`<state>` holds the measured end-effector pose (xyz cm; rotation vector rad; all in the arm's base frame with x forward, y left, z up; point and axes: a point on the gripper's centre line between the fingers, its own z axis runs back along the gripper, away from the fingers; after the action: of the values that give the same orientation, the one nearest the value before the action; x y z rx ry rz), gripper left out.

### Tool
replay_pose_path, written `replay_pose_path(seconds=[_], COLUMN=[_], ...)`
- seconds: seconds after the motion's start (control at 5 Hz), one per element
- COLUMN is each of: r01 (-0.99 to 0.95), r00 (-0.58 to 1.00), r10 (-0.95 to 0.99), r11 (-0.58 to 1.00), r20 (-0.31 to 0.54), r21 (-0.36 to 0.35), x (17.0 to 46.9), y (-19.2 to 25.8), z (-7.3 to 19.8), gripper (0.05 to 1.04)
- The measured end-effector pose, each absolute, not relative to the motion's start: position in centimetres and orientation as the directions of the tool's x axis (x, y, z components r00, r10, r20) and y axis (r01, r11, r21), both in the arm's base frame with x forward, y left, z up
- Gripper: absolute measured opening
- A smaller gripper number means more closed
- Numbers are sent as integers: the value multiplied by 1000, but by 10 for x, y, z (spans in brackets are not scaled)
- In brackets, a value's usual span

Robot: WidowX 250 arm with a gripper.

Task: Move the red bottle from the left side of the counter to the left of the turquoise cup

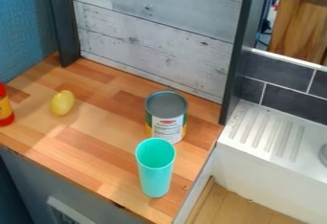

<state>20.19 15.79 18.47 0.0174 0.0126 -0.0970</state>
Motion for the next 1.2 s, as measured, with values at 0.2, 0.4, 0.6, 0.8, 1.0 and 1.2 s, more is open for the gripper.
replay_pose_path(seconds=[0.2,0.4,0.6,0.8,1.0,1.2], r01=[99,81,74,78,85,59], r00=[995,997,997,995,993,996], r10=[-99,-81,-73,-72,-80,-56], r11=[995,996,993,992,995,998], r20=[-33,-12,-16,-65,-82,-76], r21=[-1,41,95,96,60,32], x=[201,208,216,219,230,231], y=[157,165,179,188,195,208], z=[178,180,181,165,153,146], gripper=[1001,1001,1001,1001,1001,1001])
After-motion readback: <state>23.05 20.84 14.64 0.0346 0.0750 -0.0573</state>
